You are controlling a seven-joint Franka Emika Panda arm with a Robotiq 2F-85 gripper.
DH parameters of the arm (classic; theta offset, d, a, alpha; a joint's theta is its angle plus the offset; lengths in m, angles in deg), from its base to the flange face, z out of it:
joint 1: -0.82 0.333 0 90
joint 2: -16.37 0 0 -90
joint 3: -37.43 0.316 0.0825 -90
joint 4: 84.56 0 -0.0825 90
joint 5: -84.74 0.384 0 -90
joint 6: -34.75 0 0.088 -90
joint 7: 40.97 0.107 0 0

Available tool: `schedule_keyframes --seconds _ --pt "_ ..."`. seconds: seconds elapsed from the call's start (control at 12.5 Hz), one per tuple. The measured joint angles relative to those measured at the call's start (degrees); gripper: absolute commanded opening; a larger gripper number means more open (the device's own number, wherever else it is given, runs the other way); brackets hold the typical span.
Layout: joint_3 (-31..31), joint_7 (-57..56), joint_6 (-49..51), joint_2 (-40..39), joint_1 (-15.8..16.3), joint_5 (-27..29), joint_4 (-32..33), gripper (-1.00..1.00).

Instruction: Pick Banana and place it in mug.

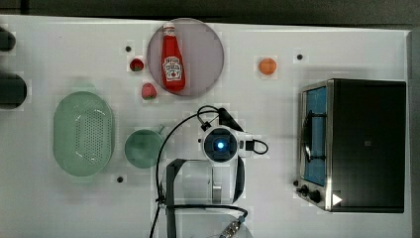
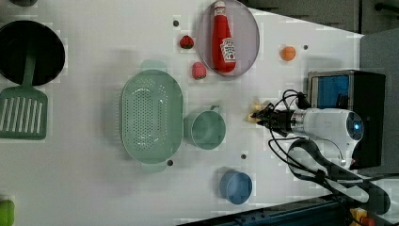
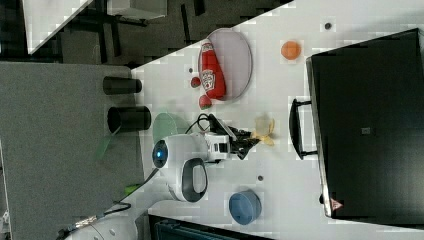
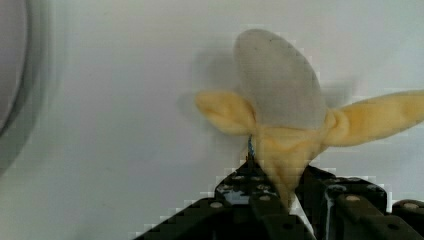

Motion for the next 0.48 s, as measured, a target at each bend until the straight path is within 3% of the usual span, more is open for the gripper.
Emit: schedule_keyframes --seconds 0.24,0.48 --pt "0.86 -0.01 1.06 3.79 -1.74 -0.06 0.45 -0.53" --pt "1.00 -0.01 16.03 18.61 -1.87 0.07 -1.34 -0.53"
